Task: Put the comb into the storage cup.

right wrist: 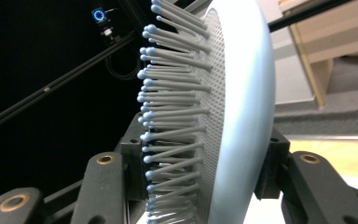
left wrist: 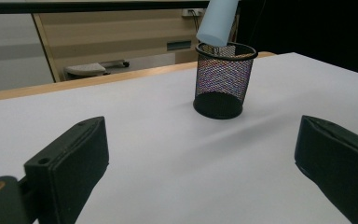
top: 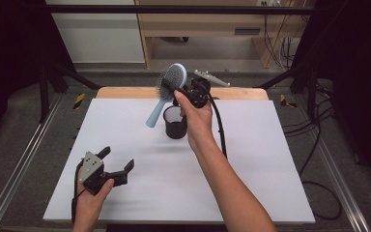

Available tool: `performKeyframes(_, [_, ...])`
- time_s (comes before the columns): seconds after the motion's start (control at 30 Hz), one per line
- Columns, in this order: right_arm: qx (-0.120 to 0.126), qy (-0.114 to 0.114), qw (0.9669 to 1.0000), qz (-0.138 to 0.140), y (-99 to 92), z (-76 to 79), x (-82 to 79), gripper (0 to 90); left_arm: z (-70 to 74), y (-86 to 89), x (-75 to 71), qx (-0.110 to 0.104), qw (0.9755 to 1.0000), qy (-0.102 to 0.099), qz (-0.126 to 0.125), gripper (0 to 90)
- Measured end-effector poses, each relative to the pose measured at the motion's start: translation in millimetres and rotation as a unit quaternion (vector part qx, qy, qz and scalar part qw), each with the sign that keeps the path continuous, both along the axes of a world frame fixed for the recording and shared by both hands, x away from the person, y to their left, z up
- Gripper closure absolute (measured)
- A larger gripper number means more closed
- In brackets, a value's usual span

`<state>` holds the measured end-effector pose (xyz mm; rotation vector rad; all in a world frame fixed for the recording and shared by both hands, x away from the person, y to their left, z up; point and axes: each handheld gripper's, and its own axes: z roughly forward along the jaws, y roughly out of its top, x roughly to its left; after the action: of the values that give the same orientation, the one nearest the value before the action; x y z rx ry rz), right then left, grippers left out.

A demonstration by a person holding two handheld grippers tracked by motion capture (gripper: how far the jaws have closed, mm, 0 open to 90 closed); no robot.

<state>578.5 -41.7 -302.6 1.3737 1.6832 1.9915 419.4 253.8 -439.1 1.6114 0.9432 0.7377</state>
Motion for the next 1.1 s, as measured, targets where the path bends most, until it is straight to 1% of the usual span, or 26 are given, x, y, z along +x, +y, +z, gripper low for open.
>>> performKeyframes(0.03, [0.000,0.000,1.0000,0.000,0.0,0.0,0.0,50.4,0.0,0.0,0.0,0.000,1.0000,0.000,0.000,3.0])
performKeyframes(0.07, [-0.006,-0.003,1.0000,-0.006,-3.2,4.6,4.4,50.4,-0.4,-0.5,0.1,0.002,1.0000,-0.001,-0.001,3.0])
performKeyframes(0.13, [-0.007,-0.004,0.9999,-0.008,-4.4,5.6,5.9,50.4,-0.4,-0.7,0.1,0.004,1.0000,-0.002,-0.001,3.1])
performKeyframes(0.2, [-0.015,-0.007,0.9997,-0.016,-8.3,8.2,10.4,50.4,-0.2,-0.8,-0.1,0.005,1.0000,-0.003,-0.002,3.0])
performKeyframes(0.23, [-0.016,-0.007,0.9996,-0.020,-10.2,9.0,12.4,50.3,-0.2,-0.9,0.0,0.005,1.0000,-0.003,-0.003,3.0])
performKeyframes(0.27, [-0.015,-0.006,0.9994,-0.029,-14.8,10.8,16.1,50.3,-0.5,-1.0,0.4,0.004,1.0000,-0.003,-0.004,3.1])
performKeyframes(0.33, [-0.017,-0.007,0.9993,-0.031,-16.8,11.2,17.2,50.3,-0.6,-0.9,0.5,0.004,1.0000,-0.003,-0.004,3.0])
performKeyframes(0.4, [-0.019,-0.007,0.9989,-0.043,-24.6,12.7,19.7,50.3,-0.6,-1.1,0.5,0.004,1.0000,-0.003,-0.005,3.0])
performKeyframes(0.5, [-0.019,-0.007,0.9986,-0.049,-28.4,12.6,20.3,50.3,-0.7,-1.8,0.3,0.006,1.0000,-0.003,-0.006,3.0])
performKeyframes(0.53, [-0.026,-0.009,0.9982,-0.053,-31.8,12.7,20.0,50.3,-0.8,-2.1,0.2,0.007,1.0000,-0.002,-0.007,3.1])
performKeyframes(0.6, [-0.027,-0.010,0.9981,-0.054,-33.0,13.0,19.6,50.3,-0.9,-2.7,0.3,0.009,0.9999,-0.003,-0.008,3.1])
performKeyframes(0.67, [-0.035,-0.014,0.9975,-0.059,-36.5,14.2,18.9,50.3,-1.0,-3.9,0.1,0.010,0.9999,-0.003,-0.011,3.0])
performKeyframes(0.73, [-0.036,-0.013,0.9973,-0.062,-38.6,15.2,18.7,50.3,-1.0,-4.2,0.1,0.010,0.9999,-0.003,-0.011,3.1])
performKeyframes(0.77, [-0.039,-0.016,0.9969,-0.066,-40.2,15.5,19.0,50.3,-1.2,-5.2,0.0,0.012,0.9998,-0.003,-0.013,3.1])
performKeyframes(0.9, [-0.046,-0.016,0.9960,-0.074,-45.3,15.2,20.2,50.2,-1.2,-6.1,-0.1,0.017,0.9998,-0.004,-0.014,3.0])
performKeyframes(1.0, [-0.044,-0.013,0.9956,-0.081,-48.3,13.6,21.8,50.2,-1.2,-7.3,-0.4,0.020,0.9997,-0.006,-0.014,3.1])
performKeyframes(1.1, [-0.045,-0.015,0.9953,-0.084,-50.1,12.8,23.1,50.2,-1.3,-8.0,-0.6,0.022,0.9996,-0.007,-0.015,3.0])
